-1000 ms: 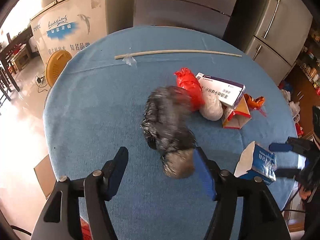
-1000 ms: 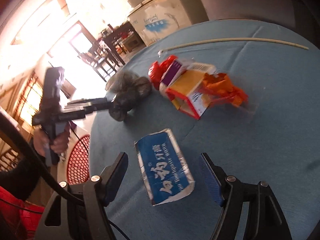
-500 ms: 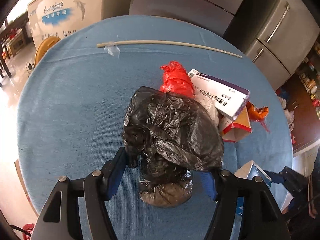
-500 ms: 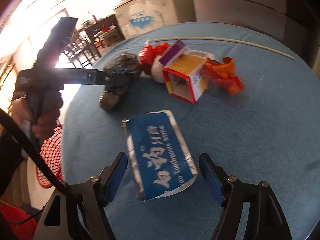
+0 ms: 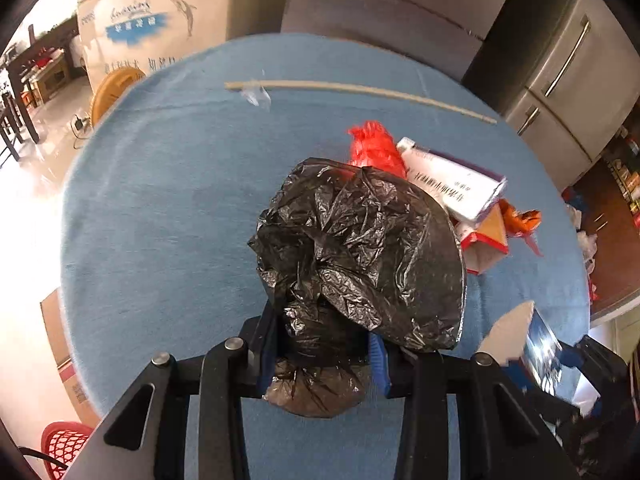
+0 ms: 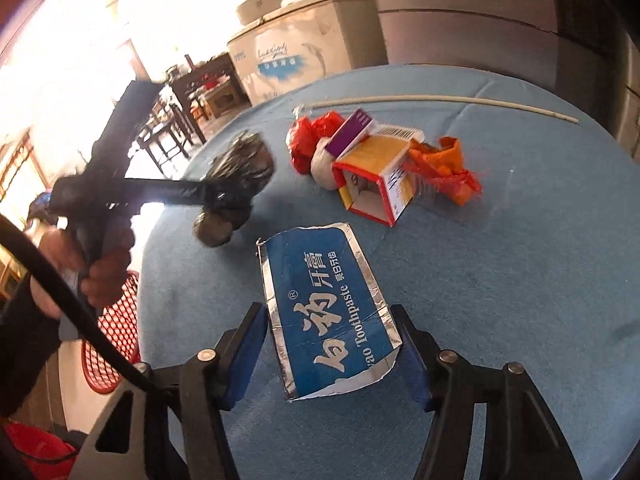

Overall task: Collect trash
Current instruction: 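Carry the black bag and toothpaste box over the red basket with both tools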

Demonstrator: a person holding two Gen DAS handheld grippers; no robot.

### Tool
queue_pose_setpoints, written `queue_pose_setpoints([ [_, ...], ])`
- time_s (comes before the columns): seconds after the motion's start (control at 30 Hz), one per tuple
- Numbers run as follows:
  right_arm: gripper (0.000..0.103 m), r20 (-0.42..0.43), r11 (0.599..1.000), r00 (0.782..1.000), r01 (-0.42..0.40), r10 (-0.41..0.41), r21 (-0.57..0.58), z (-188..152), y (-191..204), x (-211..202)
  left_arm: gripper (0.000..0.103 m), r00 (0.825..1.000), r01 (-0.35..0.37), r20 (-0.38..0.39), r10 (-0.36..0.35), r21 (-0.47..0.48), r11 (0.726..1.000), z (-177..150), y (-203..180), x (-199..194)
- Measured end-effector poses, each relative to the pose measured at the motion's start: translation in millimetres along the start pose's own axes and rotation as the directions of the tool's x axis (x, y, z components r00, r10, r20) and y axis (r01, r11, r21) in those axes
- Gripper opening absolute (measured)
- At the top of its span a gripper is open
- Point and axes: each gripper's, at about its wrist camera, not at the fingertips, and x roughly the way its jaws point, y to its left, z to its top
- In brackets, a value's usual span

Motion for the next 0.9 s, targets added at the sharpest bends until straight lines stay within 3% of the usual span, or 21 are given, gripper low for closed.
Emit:
queue_pose_setpoints([
  [0.4,0.065,0.096,0.995,0.994,-0.051,0.043,0.082,8,7,-28,0.040,0.989,-0.118,0.088,0.119,-0.017,0.993,-23,12,-58],
  [0.77,0.065,0.151,0.991,0.984,-0.105,0.091,0.082,37,34,-29,0.040,0.947,-0.292,0.130,0.293,-0.025,0.956,-42,28,-81],
  [0.9,0.065,0.143,0.990,0.983,-0.124,0.113,0.071,46,44,-22,0.040,0.940,-0.311,0.131,0.315,-0.054,0.949,-46,39,-87],
])
